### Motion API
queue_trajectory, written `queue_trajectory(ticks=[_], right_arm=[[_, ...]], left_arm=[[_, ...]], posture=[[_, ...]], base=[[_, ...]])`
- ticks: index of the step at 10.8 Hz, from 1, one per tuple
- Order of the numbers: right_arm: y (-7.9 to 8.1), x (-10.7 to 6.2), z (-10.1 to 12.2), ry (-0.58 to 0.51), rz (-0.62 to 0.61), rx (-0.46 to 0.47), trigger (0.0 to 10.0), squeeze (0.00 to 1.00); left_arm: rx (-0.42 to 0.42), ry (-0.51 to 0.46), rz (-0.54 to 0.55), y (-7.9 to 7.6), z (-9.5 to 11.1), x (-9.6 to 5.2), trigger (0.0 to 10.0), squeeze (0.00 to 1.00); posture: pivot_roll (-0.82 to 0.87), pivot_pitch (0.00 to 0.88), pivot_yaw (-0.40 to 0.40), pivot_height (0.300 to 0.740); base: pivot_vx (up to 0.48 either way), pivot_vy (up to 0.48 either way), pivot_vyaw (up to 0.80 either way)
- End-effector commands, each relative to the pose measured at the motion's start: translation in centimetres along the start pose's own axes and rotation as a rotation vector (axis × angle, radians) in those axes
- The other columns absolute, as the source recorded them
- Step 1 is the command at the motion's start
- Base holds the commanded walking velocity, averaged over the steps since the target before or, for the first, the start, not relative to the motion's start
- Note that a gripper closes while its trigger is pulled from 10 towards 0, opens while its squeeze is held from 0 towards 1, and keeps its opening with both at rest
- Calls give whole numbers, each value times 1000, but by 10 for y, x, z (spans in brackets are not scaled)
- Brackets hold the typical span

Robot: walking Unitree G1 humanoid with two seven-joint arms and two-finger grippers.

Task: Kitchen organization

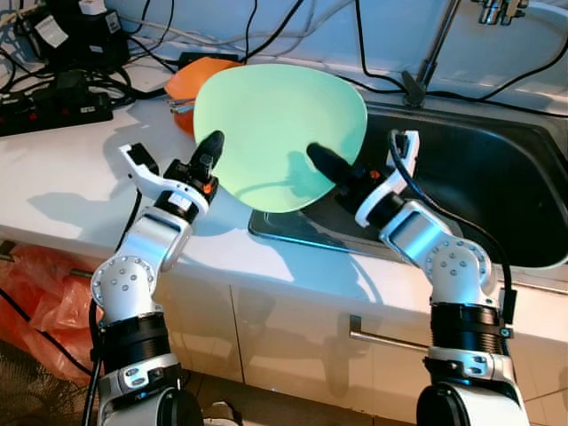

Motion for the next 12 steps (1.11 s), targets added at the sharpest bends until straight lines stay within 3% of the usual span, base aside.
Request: queue_trajectory(ticks=[1,6,9,10,11,12], right_arm=[[5,-3,3,3,17,-15,0,0],[2,-6,3,4,-12,-12,0,0],[1,-6,3,1,-24,-14,0,0],[1,-6,3,1,-25,-14,0,0],[-2,-6,7,-34,-47,-18,0,0],[-5,-7,16,-93,-77,-36,0,0]], left_arm=[[-5,-21,-55,-9,4,3,0,0],[-4,-14,-65,-10,2,3,0,0],[13,38,-73,-13,-12,2,0,0],[18,46,-73,-13,-15,2,4392,0],[67,87,-57,-13,-25,2,10000,1000],[88,100,-54,-13,-28,2,10000,1000]], posture=[[92,59,-18,740],[89,61,-19,740],[88,65,-23,740],[88,67,-23,740],[88,68,-23,740],[87,68,-22,740]], base=[[0,0,0],[0,0,0],[0,0,0],[0,0,0],[0,0,0],[0,0,0]])
Point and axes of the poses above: a point about 5 cm out from each wrist's last joint towards the gripper, its own x axis pointing out of the wrist towards the gripper, its own z axis along the axis of the wrist's last joint, y = z × x, the point moved 2 cm from there along x, pointing out of the wrist towards the gripper, and after that the axes turned 10 degrees about x, right-handed, at the moved point
